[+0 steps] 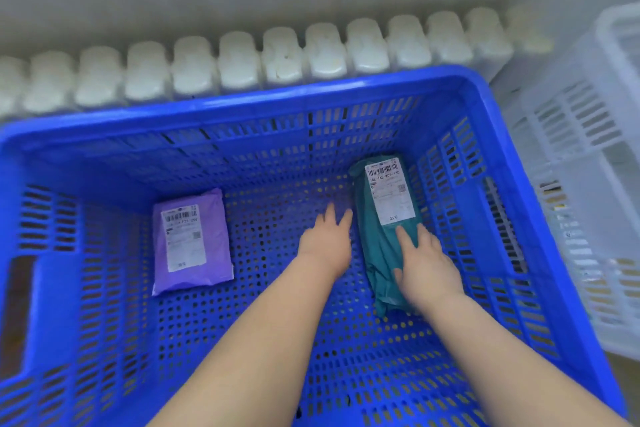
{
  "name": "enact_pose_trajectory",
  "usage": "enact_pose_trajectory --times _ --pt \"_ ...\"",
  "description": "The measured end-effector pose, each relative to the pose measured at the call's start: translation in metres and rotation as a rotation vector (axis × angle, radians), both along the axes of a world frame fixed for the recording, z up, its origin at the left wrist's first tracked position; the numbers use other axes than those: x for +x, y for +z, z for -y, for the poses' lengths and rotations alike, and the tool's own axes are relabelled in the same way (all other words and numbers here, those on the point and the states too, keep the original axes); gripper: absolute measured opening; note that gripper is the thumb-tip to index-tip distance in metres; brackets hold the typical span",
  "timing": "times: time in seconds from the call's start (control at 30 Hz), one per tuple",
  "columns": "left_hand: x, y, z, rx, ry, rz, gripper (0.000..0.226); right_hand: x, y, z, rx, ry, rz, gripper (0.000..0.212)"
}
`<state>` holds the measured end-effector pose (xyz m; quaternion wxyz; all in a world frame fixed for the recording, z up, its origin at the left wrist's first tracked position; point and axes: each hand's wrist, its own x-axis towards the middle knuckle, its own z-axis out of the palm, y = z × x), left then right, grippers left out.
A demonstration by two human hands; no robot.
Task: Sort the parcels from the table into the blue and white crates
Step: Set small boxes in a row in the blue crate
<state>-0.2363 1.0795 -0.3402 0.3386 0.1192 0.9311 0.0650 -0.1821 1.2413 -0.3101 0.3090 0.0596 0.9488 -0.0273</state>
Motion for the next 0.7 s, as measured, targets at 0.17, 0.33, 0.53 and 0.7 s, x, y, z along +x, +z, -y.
enact_pose_trajectory --times 0.17,0.33,0.53,0.7 --pt "0.04 0.064 0.033 -0.002 0.126 0.052 0.06 0.003 0.056 0.032 -0.06 0.075 -0.019 0.07" --pt "0.08 0.126 0.073 0.02 0.292 -0.051 0.056 0.011 0.117 0.08 -0.138 0.211 -0.074 0.067" --pt "0.132 0.2 0.159 0.128 0.57 -0.323 0.043 0.021 0.185 0.158 -0.167 0.417 -0.146 0.068" --pt "0.189 0.257 0.257 0.177 0.873 -0.579 0.042 0.035 0.234 0.249 -0.254 0.53 -0.223 0.061"
